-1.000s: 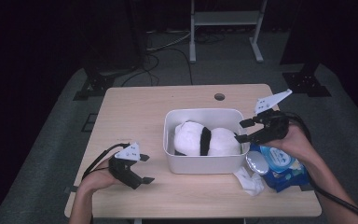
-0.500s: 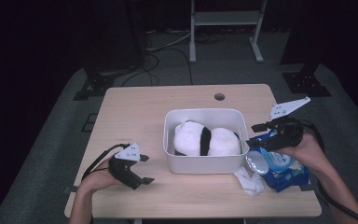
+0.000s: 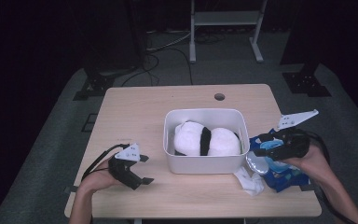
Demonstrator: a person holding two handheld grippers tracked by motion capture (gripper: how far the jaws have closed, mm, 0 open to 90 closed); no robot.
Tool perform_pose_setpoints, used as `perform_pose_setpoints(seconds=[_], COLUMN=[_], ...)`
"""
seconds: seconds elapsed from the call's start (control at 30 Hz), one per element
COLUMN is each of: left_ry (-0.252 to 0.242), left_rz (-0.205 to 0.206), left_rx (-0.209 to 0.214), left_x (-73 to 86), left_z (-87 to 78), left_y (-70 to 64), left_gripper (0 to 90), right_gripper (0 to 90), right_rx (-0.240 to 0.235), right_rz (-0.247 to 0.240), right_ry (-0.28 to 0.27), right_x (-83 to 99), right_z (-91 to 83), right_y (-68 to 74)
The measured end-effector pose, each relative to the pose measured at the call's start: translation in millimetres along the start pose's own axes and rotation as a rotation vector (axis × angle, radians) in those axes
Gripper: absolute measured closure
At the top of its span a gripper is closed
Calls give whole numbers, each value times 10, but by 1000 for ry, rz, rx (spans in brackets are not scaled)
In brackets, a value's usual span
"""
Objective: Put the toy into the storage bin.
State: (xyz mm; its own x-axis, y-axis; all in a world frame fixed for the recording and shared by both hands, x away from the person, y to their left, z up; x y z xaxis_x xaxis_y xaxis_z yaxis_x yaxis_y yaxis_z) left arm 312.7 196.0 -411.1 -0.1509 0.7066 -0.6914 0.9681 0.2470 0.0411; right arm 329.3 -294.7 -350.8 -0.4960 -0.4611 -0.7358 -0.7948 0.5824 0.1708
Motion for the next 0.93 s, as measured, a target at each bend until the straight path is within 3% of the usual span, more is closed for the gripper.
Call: perform_pose_setpoints(seconds=[0.63,0.93], left_ry=[5,7], left_rz=[-3,-2], left_rx=[3,4], left_x=[10,7], left_z=[9,18], left_y=[-3,-1], left_gripper=[172,172], right_gripper=[307,293], right_rx=[30,41], right_rz=[80,95], right_ry=[-11,-6], right_x=[500,674], right_z=[55,104], right_y=[-34,2])
Point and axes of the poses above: each handheld gripper's, and its own axes: z roughly forward along the jaws, x roughly out of its underside, y roughly to its left, the point moved 1 cm from there along z, roughly forward along the jaws, and after that the axes turned 4 degrees about z, right-handed, at the moved point
